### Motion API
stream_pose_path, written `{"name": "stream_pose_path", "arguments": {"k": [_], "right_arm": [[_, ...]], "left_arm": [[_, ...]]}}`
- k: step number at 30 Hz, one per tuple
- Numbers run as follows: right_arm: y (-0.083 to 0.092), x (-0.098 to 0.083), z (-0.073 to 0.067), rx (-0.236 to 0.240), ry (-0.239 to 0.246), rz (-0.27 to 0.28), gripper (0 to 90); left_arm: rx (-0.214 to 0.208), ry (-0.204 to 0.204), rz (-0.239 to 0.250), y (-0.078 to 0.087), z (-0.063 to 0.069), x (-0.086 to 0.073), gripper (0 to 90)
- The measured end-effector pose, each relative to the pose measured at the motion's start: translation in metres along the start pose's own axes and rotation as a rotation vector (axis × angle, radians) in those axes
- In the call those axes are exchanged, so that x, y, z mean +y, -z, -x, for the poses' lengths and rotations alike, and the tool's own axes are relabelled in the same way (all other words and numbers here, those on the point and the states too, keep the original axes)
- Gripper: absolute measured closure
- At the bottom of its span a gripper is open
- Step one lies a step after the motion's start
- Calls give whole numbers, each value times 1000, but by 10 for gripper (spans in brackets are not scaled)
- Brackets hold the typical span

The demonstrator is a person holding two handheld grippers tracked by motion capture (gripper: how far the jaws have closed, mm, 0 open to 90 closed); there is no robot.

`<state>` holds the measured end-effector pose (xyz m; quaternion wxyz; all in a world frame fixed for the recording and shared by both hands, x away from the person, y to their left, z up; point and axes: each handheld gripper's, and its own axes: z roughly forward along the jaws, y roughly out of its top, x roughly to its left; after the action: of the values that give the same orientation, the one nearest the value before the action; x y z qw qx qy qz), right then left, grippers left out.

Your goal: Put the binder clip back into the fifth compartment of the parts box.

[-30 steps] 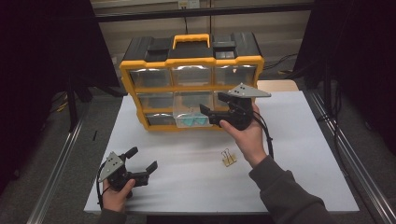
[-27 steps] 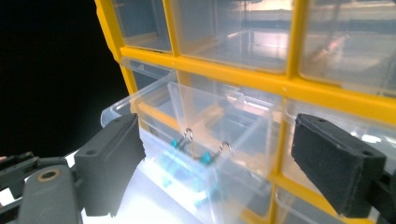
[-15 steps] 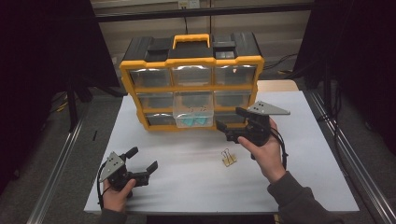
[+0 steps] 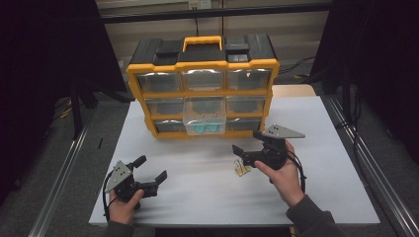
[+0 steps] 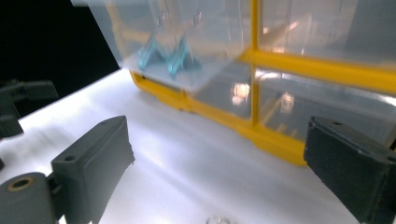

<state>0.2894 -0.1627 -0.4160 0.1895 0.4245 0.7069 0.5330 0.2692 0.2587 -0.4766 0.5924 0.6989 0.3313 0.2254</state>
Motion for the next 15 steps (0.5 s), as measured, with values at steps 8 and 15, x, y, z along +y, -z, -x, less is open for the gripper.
{"name": "stream_pose_path", "arguments": {"k": [8,15], "right_arm": [[-1,-17,2,-14,-8,-44,70],[-4,-31,2,-15,-6,-96,81]], "left_arm": [[4,19,13,-1,1,0,19],[3,3,1,0,0,0,19]]}}
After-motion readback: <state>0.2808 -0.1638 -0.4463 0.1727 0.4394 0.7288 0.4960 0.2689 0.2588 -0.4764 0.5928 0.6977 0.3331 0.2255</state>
